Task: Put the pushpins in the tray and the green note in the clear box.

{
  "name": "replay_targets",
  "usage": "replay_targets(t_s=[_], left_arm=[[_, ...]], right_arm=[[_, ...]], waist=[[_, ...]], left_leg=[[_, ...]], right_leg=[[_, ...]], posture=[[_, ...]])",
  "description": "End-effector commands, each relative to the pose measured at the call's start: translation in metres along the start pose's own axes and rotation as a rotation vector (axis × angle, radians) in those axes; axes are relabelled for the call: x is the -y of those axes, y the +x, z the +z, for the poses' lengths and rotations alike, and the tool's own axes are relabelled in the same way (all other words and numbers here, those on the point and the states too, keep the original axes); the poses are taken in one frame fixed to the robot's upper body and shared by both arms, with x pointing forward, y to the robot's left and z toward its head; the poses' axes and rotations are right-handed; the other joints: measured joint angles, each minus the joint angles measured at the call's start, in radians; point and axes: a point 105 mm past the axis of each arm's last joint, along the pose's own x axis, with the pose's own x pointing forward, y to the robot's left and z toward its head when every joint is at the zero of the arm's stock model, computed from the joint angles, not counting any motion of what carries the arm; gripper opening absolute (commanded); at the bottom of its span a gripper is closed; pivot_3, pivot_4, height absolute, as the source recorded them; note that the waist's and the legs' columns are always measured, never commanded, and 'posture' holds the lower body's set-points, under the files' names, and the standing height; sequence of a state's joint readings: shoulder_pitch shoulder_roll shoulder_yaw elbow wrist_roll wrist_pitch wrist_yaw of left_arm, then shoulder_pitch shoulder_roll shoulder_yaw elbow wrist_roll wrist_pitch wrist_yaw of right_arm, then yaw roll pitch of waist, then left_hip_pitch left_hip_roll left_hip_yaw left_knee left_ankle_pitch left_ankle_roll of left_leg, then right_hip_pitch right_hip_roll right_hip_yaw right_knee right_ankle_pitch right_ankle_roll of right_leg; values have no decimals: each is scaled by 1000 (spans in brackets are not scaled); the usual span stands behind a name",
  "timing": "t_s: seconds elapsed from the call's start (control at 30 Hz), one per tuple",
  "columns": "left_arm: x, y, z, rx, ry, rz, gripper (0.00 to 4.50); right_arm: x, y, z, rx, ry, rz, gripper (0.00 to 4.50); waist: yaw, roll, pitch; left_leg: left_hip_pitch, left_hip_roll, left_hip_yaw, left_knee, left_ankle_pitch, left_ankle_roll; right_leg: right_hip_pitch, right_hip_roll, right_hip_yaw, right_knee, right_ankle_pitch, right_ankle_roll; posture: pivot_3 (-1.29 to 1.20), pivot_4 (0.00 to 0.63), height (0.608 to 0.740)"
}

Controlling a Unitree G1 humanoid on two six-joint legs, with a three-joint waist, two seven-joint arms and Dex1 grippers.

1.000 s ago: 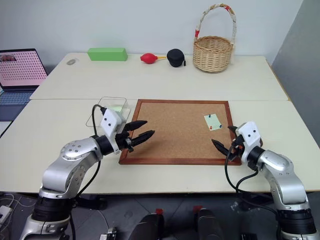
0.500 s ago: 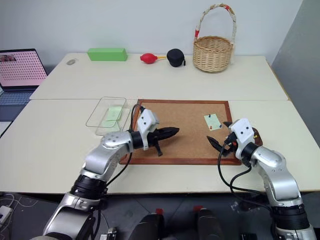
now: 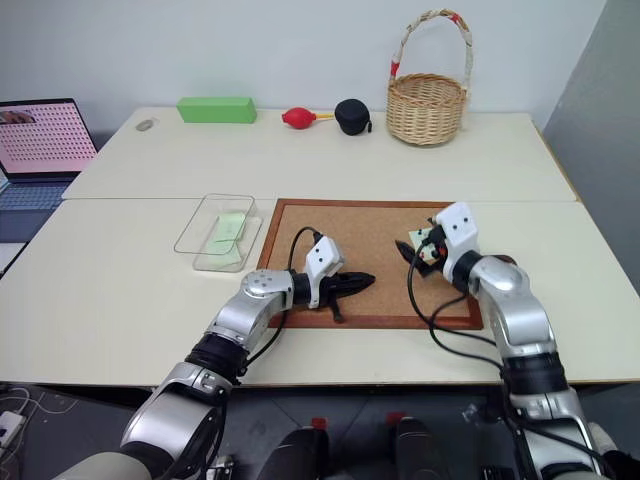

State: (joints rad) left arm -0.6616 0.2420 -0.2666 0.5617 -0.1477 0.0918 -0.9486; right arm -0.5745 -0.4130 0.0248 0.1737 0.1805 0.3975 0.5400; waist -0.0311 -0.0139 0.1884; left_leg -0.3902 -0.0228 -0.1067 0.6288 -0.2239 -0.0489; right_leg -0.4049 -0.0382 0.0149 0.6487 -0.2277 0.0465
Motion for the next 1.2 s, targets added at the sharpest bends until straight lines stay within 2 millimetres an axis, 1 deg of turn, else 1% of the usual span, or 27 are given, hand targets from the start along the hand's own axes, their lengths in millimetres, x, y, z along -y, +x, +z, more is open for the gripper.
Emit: replay_targets(t_s=[0.03,0.13,0.23,0.3,0.33,0.37,0.47,0.6,0.83,0.97,1.0,1.2], left_arm=[[-1,-3,-11,-31,-10,2,49],[0,-3,-11,-28,-10,1,49],[2,-2,-10,-24,-10,-2,49],[2,-2,-10,-24,-11,-1,0],[3,-1,-10,-24,-11,0,0],[3,-1,-10,-24,-12,0,0],[3,-1,-10,-26,-13,-1,0],[4,-2,-11,-31,-14,-3,0],[4,-2,-15,-47,-18,0,0],[4,-3,-19,-71,-20,3,0],[4,-3,-20,-77,-20,2,0],[3,-3,-25,-106,-23,6,0]], right_arm=[[20,17,8,-20,2,-47,4500],[27,25,5,-55,5,-54,4500],[28,31,-2,-89,16,-52,4500],[28,34,-5,-101,17,-54,4132],[29,36,-7,-107,18,-59,4040],[30,37,-9,-113,19,-65,3750],[30,40,-12,-120,29,-67,3189],[30,45,-12,-117,57,-75,2306],[30,49,-11,-118,48,-77,1021],[31,49,-7,-112,40,-78,168],[31,48,-6,-110,37,-77,63],[29,47,5,-69,51,-66,63]], waist=[[-1,0,0],[-1,0,0],[-1,1,0],[-2,1,0],[-2,1,0],[-2,1,0],[-2,1,0],[-3,1,-1],[-4,1,-1],[-4,1,-1],[-4,1,-1],[-4,1,-1]], left_leg=[[0,0,0,0,0,0],[0,0,0,0,0,0],[0,0,0,0,0,0],[0,0,0,0,0,0],[0,0,0,0,0,0],[0,0,0,0,0,0],[0,0,0,0,0,0],[0,0,0,0,0,0],[0,0,0,-1,0,0],[0,0,0,0,0,0],[0,0,0,0,0,0],[0,0,0,0,0,0]], right_leg=[[0,0,0,0,0,0],[0,0,0,0,1,-1],[0,0,0,0,1,-1],[0,0,0,0,1,-1],[0,0,0,0,1,-1],[0,0,0,0,1,-1],[0,0,1,0,1,-1],[0,0,1,1,1,-1],[0,0,1,1,1,-2],[0,0,1,1,1,-2],[0,0,1,1,1,-2],[0,0,1,1,1,-2]], posture=[[0,150,740],[0,150,740],[0,150,740],[0,150,740],[0,150,740],[0,150,740],[0,150,740],[0,150,740],[0,150,740],[0,150,740],[0,150,740],[0,150,740]])
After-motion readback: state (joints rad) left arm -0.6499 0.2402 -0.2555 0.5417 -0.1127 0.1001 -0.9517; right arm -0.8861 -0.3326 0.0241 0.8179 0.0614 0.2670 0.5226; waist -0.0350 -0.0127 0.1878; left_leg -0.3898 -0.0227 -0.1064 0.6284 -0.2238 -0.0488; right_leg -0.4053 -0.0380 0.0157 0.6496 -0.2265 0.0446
